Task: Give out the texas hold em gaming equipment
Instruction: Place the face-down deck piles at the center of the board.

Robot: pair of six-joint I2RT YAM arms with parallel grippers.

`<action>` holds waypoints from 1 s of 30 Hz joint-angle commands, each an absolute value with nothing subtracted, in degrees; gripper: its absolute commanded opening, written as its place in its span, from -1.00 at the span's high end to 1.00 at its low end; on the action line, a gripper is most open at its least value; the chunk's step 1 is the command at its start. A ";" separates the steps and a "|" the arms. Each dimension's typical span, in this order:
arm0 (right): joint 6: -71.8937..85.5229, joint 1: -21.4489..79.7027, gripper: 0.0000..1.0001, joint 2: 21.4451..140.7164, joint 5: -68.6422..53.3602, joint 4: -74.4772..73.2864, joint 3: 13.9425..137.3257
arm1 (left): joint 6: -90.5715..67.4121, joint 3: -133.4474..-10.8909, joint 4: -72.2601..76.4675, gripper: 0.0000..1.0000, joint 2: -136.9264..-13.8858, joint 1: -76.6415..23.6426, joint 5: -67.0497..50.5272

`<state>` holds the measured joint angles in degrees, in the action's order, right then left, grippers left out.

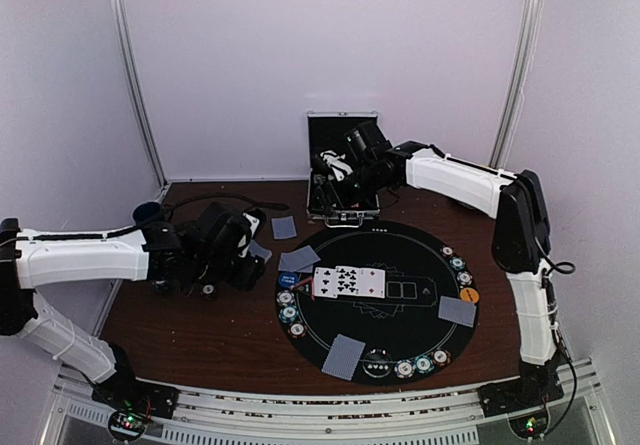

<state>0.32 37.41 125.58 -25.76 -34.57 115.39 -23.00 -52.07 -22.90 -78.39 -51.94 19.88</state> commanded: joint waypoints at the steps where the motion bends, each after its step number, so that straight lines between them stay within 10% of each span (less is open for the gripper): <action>1: -4.80 35.97 -0.71 117.63 -26.68 -35.11 106.07 | -19.71 -55.85 -17.63 -0.08 -84.62 -45.71 14.16; 30: -7.30 29.19 -0.76 97.26 -35.40 -21.35 74.86 | -21.48 -70.72 -17.05 -0.12 -113.71 -30.79 10.54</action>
